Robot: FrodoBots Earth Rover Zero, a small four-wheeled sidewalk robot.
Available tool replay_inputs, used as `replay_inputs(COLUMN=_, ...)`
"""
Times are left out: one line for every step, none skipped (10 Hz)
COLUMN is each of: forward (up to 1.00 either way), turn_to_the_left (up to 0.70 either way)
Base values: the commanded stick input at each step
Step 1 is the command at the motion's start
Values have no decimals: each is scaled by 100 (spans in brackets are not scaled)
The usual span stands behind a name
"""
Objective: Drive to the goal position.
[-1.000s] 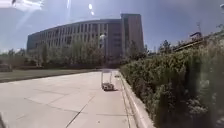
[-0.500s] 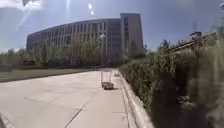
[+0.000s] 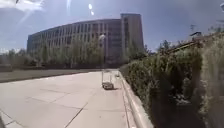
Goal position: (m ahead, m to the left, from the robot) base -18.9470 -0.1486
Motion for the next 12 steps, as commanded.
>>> replay_inputs(forward=4, turn_to_the_left=0)
replay_inputs(forward=4, turn_to_the_left=0)
replay_inputs(forward=5, turn_to_the_left=0)
replay_inputs(forward=5, turn_to_the_left=0)
replay_inputs(forward=5, turn_to_the_left=0)
replay_inputs(forward=4, turn_to_the_left=0)
replay_inputs(forward=4, turn_to_the_left=0)
replay_inputs(forward=5, turn_to_the_left=0)
replay_inputs(forward=6, turn_to_the_left=0)
replay_inputs(forward=7, turn_to_the_left=0)
replay_inputs(forward=9, turn_to_the_left=0)
replay_inputs(forward=9, turn_to_the_left=0)
